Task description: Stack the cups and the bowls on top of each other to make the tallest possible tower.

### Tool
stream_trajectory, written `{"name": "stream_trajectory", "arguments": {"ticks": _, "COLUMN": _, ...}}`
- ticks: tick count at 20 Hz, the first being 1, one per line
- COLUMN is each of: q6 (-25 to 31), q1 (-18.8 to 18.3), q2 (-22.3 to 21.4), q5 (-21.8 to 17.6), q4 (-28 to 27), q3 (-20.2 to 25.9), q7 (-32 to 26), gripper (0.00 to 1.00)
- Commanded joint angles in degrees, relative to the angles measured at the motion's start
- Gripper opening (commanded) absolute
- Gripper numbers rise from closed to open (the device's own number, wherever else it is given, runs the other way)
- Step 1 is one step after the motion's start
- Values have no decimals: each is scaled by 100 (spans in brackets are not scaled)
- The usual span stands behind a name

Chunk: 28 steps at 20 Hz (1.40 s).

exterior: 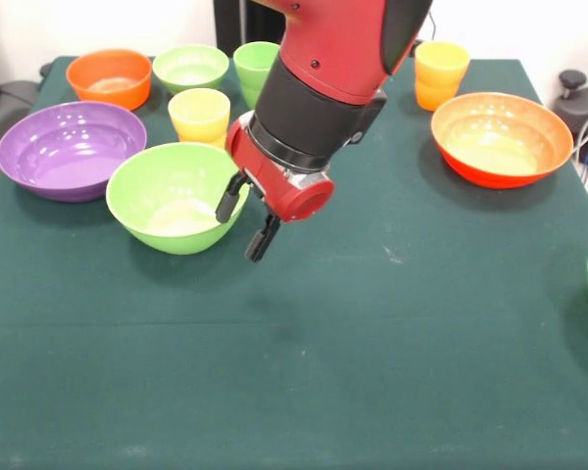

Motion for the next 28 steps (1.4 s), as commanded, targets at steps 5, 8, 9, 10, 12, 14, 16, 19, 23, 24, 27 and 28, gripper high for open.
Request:
{"name": "stream_trajectory", "arguments": {"ticks": 5, "q6": -428, "q1": 24, "q2": 59, "q5": 183, "q4": 622, "q3": 557, "q7": -145, "gripper": 100}}
{"name": "stream_trajectory", "arguments": {"ticks": 8, "q6": -490, "q1": 9, "q2": 64, "q5": 194, "q4": 669, "q3": 568, "q7": -124, "gripper": 100}}
{"name": "stream_trajectory", "arguments": {"ticks": 9, "q6": -509, "q1": 8, "q2": 62, "q5": 188, "q4": 674, "q3": 566, "q7": -134, "gripper": 100}}
{"name": "stream_trajectory", "arguments": {"ticks": 10, "q6": -524, "q1": 3, "q2": 50, "q5": 199, "q4": 704, "q3": 567, "q7": -129, "gripper": 100}}
{"name": "stream_trajectory", "arguments": {"ticks": 12, "q6": -523, "q1": 7, "q2": 41, "q5": 198, "q4": 717, "q3": 559, "q7": -150, "gripper": 100}}
{"name": "stream_trajectory", "arguments": {"ticks": 14, "q6": -583, "q1": -10, "q2": 35, "q5": 227, "q4": 759, "q3": 569, "q7": -123, "gripper": 100}}
{"name": "stream_trajectory", "arguments": {"ticks": 16, "q6": -631, "q1": -14, "q2": 40, "q5": 264, "q4": 794, "q3": 568, "q7": -78, "gripper": 100}}
{"name": "stream_trajectory", "arguments": {"ticks": 19, "q6": -695, "q1": -95, "q2": 6, "q5": 419, "q4": 914, "q3": 660, "q7": -58, "gripper": 100}}
{"name": "stream_trajectory", "arguments": {"ticks": 23, "q6": -868, "q1": -321, "q2": -80, "q5": 669, "q4": 1166, "q3": 916, "q7": -189, "gripper": 100}}
{"name": "stream_trajectory", "arguments": {"ticks": 24, "q6": -894, "q1": -365, "q2": -108, "q5": 714, "q4": 1227, "q3": 964, "q7": -239, "gripper": 100}}
{"name": "stream_trajectory", "arguments": {"ticks": 27, "q6": -993, "q1": -456, "q2": -187, "q5": 765, "q4": 1356, "q3": 1024, "q7": -325, "gripper": 100}}
{"name": "stream_trajectory", "arguments": {"ticks": 28, "q6": -1026, "q1": -473, "q2": -222, "q5": 768, "q4": 1408, "q3": 1034, "q7": -335, "gripper": 100}}
